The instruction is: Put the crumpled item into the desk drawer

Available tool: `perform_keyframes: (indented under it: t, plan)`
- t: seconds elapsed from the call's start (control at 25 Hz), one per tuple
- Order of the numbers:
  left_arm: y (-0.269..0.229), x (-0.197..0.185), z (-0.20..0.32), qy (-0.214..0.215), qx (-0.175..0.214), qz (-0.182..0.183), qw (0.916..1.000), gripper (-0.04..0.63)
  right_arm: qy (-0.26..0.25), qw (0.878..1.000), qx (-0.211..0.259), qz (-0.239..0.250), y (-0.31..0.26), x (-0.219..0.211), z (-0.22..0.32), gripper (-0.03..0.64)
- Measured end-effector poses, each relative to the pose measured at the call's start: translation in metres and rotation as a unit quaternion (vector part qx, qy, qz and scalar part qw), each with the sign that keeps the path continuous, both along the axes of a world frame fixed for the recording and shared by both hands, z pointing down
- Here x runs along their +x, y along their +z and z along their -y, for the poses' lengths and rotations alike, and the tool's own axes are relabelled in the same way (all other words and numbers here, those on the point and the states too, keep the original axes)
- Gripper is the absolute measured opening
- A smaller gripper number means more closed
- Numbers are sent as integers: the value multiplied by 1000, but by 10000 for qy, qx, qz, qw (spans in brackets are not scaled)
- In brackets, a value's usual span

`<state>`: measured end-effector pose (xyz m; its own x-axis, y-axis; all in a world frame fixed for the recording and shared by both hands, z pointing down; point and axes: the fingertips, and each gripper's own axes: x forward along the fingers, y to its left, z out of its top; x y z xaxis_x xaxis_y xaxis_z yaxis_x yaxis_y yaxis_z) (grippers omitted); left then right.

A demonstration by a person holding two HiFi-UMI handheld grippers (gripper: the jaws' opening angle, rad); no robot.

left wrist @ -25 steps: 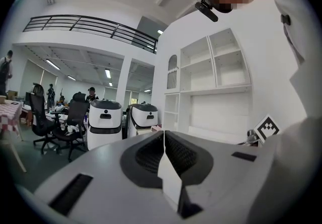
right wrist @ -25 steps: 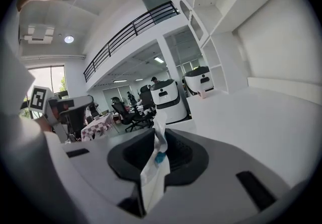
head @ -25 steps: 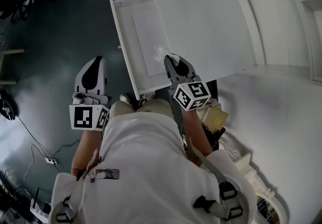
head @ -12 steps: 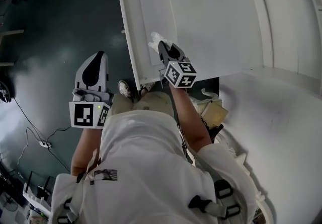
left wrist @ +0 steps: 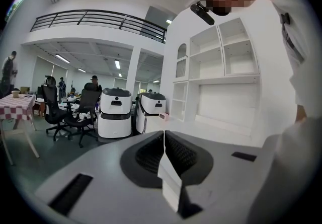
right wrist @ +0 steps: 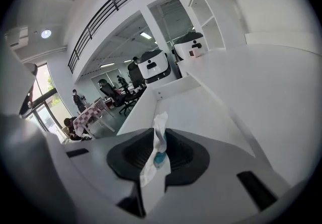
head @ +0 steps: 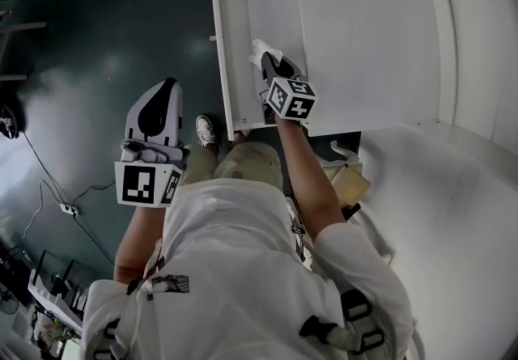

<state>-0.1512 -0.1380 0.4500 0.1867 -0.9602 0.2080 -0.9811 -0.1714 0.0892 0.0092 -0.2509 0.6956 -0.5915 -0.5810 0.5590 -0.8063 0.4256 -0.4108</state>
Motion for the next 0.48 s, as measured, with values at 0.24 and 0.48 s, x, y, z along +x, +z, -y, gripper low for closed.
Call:
perform_keyframes:
  t: [0.24, 0.48]
  plan:
    - [16, -7, -8, -174, -214, -55, 9996, 21, -47, 9998, -116, -165, 25, -10, 14, 83]
    - [25, -11, -10, -282, -310, -67, 9991, 21, -131, 9992, -180, -322, 43, -10, 26, 89]
